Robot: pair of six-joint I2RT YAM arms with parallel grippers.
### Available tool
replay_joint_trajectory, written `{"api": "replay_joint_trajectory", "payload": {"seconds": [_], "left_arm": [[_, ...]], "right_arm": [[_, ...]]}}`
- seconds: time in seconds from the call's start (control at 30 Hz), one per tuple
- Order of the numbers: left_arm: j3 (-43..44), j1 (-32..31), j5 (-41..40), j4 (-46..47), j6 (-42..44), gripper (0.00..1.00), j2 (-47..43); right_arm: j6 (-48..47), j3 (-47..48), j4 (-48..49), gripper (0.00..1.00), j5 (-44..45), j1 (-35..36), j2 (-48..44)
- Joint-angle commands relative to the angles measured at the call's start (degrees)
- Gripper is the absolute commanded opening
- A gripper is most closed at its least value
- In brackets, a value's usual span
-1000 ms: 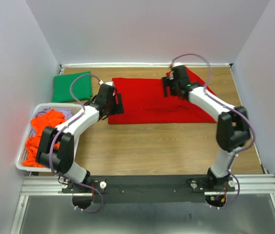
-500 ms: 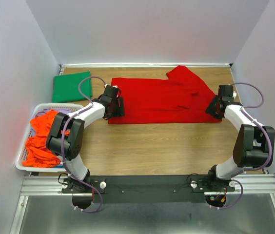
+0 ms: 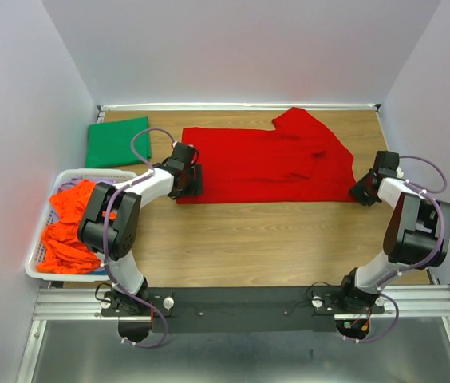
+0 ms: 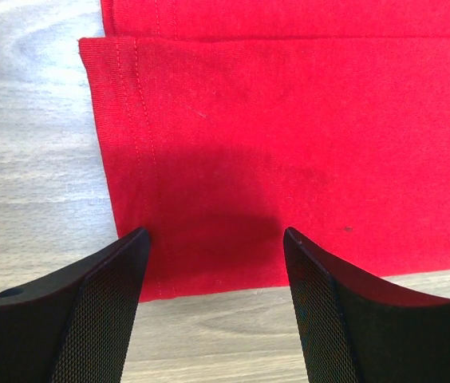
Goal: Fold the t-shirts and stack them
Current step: Fold the tshirt
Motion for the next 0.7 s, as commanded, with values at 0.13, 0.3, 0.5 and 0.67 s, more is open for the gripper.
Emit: {"api": "replay_joint_trajectory", "payload": {"seconds": [0.13, 0.3, 0.5, 0.67], "left_arm": [[-5.6, 0.2, 1.1, -6.8, -0.8, 0.76, 0.1], [-6.6, 0.2, 0.5, -9.2, -1.2, 0.81, -4.0], [-0.1, 0.0, -0.6, -8.6, -0.9, 0.97, -8.3], [2.8, 0.0, -3.4, -6.1, -0.8, 0.99, -10.7]], "right_arm": [[2.5, -7.3, -2.0, 0.36, 2.5, -5.2, -3.9], [-0.1, -6.2, -7.3, 0.39, 1.8, -5.3, -8.0], [-1.9, -0.2, -8.0, 0.54, -8.4, -4.0, -15.6], [1.3, 3.2, -5.0, 0.78, -14.8, 3.8, -14.4]]}}
